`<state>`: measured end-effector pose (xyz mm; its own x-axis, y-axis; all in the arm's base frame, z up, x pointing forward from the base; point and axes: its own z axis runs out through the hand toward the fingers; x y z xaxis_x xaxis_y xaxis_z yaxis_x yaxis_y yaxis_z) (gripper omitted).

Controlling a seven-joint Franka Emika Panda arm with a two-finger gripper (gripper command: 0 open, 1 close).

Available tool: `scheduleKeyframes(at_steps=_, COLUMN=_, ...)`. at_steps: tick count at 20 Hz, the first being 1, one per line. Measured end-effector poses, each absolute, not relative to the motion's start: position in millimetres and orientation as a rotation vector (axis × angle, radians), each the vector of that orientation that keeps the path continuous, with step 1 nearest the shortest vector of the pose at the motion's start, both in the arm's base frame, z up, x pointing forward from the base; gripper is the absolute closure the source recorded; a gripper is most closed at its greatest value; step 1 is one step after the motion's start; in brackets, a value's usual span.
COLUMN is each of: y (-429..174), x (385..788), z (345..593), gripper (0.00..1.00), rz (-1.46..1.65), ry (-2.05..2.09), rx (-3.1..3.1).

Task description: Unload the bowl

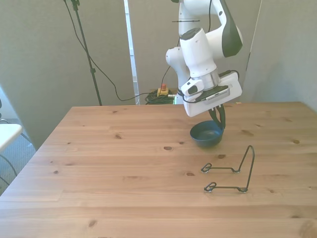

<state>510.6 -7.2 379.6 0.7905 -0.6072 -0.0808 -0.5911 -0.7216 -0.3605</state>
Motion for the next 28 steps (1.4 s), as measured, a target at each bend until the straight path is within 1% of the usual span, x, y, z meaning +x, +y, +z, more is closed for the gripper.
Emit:
scheduleKeyframes(at_steps=6, y=-6.9, x=512.6, z=357.5, gripper=0.00, rz=0.008, ry=0.918, rx=-2.631)
scheduleKeyframes(at_steps=9, y=-6.7, x=512.7, z=359.4, gripper=0.00, rz=0.002, ry=0.921, rx=-2.629)
scheduleKeyframes(at_steps=18, y=-2.3, x=504.4, z=398.1, gripper=0.00, rz=-0.126, ry=0.960, rx=-2.608)
scheduleKeyframes(at_steps=23, y=8.1, x=489.9, z=422.6, gripper=0.00, rz=-0.185, ry=0.951, rx=-2.603)
scheduleKeyframes(at_steps=28, y=19.2, x=471.6, z=443.6, gripper=0.00, rz=-0.169, ry=0.899, rx=-2.588)
